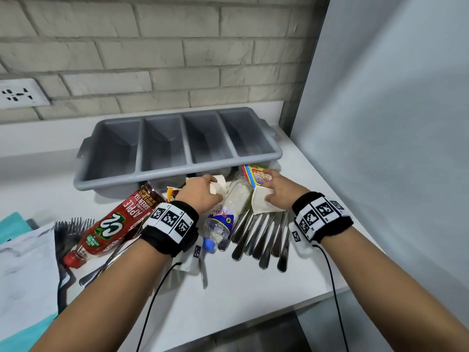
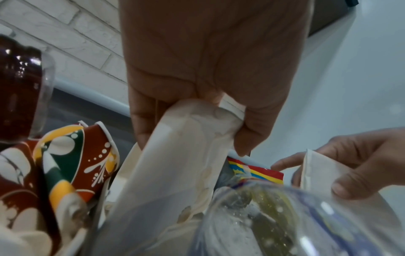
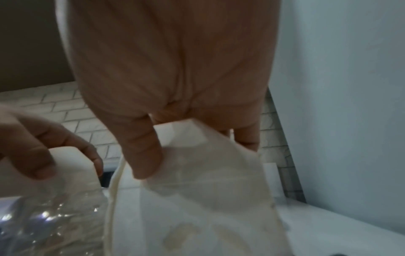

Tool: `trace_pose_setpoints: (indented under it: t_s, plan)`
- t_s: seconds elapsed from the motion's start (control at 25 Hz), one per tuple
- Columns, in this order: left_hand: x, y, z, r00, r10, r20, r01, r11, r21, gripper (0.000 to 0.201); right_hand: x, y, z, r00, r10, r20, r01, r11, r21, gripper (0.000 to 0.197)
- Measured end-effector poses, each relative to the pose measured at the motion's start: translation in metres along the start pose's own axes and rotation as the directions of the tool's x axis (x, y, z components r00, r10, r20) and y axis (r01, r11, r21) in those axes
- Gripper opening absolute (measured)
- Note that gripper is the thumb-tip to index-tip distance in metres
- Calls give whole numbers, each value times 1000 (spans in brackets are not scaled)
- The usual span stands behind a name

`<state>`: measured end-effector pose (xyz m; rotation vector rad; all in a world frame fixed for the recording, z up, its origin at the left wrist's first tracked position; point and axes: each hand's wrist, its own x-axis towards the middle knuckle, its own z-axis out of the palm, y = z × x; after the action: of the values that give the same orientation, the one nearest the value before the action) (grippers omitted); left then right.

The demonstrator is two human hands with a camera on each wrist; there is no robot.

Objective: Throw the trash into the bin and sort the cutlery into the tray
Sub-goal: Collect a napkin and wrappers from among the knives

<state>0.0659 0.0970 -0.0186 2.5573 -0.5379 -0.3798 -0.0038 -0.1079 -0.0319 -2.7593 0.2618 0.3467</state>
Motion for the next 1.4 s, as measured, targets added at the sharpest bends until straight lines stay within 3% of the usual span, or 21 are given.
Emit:
trace_pose_setpoints:
  t_s: [0.16, 0.32, 0.4, 0.44, 0.52, 0.6, 0.76, 0.84, 0.96, 1.0, 1.08, 1.12, 1.2, 1.28, 1.4]
  plan:
    - [-3, 0, -3, 1000, -13, -21, 12, 999, -44, 49, 2, -14, -7, 997, -17, -72, 18, 1000, 14, 37]
    - [-14, 11, -24, 959, 8, -283, -83, 964, -252, 35, -14, -18, -10, 963, 87, -256, -9, 956, 292, 32]
    - [-21, 22, -30, 935, 36, -353, -206, 866, -456, 23, -27, -21, -9, 929, 147, -340, 51, 859, 510, 28]
    - [-23, 27, -30, 936, 75, -345, -258, 812, -524, 19, -34, -22, -8, 921, 176, -348, 95, 764, 638, 26]
    - [-28, 37, -22, 956, 188, -224, -290, 708, -644, 19, -49, -25, -5, 928, 186, -322, 168, 563, 809, 25]
    - [-32, 47, -9, 959, 279, -56, -226, 629, -744, 18, -62, -23, 1, 920, 206, -335, 214, 452, 866, 24]
    - [-43, 70, 16, 926, 365, 97, -144, 578, -803, 25, -98, -10, 17, 841, 341, -419, 251, 440, 862, 16]
    - [-52, 79, 36, 905, 376, 199, -71, 595, -801, 20, -118, -3, 28, 833, 385, -398, 233, 409, 882, 20]
    - [-48, 86, 59, 904, 363, 224, -143, 753, -642, 23, -143, 14, 42, 798, 477, -369, 201, 367, 908, 28]
    - [-40, 87, 61, 929, 331, 168, -203, 831, -517, 24, -150, 20, 45, 782, 513, -354, 183, 354, 917, 28]
    - [-15, 87, 63, 955, 296, 15, -295, 954, -54, 36, -160, 33, 50, 752, 571, -331, 156, 333, 930, 26]
    - [-2, 87, 66, 946, 324, 2, -320, 932, 168, 48, -166, 39, 52, 733, 595, -330, 147, 335, 931, 26]
    - [20, 90, 76, 929, 363, 75, -357, 820, 447, 61, -174, 51, 56, 685, 647, -335, 135, 339, 931, 26]
    - [31, 96, 90, 926, 351, 141, -364, 725, 584, 59, -182, 61, 60, 650, 684, -331, 141, 319, 937, 26]
    - [35, 106, 93, 950, 288, 119, -289, 670, 683, 47, -190, 70, 65, 619, 722, -311, 142, 286, 948, 31]
